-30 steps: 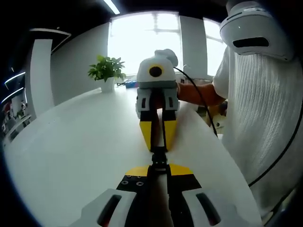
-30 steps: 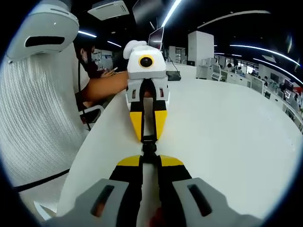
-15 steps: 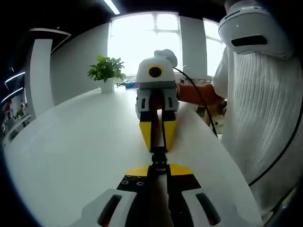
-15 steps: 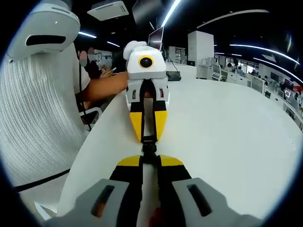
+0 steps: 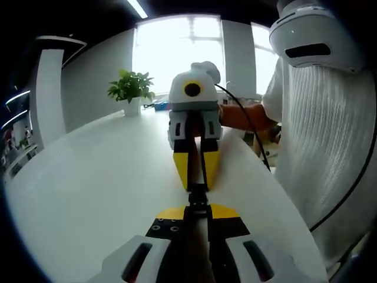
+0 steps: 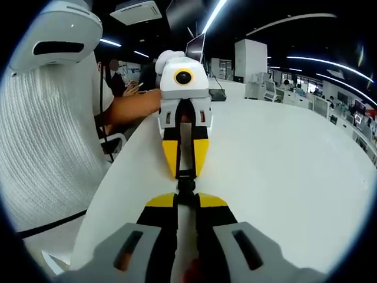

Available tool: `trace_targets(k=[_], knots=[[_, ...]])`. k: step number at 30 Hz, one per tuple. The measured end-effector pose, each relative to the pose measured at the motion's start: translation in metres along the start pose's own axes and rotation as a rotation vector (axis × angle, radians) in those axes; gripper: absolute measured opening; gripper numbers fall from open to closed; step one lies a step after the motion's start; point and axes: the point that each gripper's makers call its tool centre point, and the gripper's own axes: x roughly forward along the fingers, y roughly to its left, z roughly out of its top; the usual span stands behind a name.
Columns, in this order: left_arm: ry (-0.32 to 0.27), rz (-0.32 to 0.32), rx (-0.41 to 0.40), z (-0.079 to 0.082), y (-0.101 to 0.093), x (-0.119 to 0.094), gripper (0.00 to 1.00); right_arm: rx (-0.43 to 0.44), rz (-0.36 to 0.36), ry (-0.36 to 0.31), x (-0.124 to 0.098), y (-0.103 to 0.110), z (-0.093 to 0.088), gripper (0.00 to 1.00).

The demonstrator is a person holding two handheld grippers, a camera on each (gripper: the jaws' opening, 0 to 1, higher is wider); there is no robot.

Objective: Snap the two parts of the plastic buckle together until the buckle closes and remains connected.

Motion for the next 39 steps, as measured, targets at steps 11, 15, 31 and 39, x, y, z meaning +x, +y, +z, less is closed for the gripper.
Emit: trace_targets(k=[11,15,31,39], knots=[[0.001,-0.017,0.012,0.001,-0.001,0.002,0.10,-0.004,0.033,-0.008,0.001,0.000,0.001,0.10],[0.001,-0.030,0.033,0.003,-0.001,0.007,0.09,-0.015,0.066,-0.018,0.007,0.002,0.005,0.10],[-0.010,-0.037,0.022,0.004,-0.001,0.006,0.11,-0.010,0.053,-0.018,0.002,0.000,0.005,0.11],[-0.009,-0.012,0.025,0.003,-0.002,0.004,0.11,-0.018,0.018,-0.019,0.003,-0.009,0.007,0.12]])
